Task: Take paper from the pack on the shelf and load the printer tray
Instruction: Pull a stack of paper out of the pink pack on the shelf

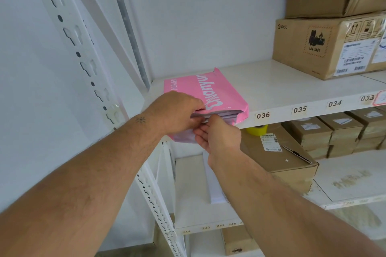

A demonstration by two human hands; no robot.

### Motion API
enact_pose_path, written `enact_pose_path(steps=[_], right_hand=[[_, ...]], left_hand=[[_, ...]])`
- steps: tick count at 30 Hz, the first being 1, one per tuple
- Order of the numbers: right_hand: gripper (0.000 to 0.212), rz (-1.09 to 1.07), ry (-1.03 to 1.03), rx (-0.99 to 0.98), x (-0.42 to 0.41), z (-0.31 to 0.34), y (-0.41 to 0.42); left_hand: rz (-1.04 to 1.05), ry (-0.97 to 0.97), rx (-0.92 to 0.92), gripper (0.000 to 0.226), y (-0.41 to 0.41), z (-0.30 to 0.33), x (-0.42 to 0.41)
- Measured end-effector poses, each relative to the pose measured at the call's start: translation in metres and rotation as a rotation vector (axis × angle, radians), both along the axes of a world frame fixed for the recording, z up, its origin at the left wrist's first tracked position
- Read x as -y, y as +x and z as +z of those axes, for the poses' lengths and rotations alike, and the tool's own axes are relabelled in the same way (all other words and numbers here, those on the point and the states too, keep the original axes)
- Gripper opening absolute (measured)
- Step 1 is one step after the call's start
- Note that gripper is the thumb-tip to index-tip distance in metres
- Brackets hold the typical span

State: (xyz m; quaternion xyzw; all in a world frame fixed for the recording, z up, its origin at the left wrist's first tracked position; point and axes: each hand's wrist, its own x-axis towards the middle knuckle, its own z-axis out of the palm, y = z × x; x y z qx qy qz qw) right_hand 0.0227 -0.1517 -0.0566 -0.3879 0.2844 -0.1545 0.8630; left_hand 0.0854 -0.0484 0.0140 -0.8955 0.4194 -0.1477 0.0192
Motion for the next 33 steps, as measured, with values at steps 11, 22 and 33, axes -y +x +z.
enact_pose_path(steps=[11, 22, 33], right_hand=[[0.014, -0.016, -0.071, -0.008, 0.004, -0.003, 0.010], [0.018, -0.054, -0.345, 0.005, 0.000, 0.011, -0.008], [0.015, 0.103, -0.156, 0.038, 0.005, 0.013, -0.083]], left_hand=[[-0.017, -0.017, -0.019, 0.018, 0.004, 0.002, -0.001], [0.043, -0.018, -0.056, 0.022, 0.004, 0.012, 0.002], [0.095, 0.089, 0.016, 0.039, -0.013, 0.014, 0.009]])
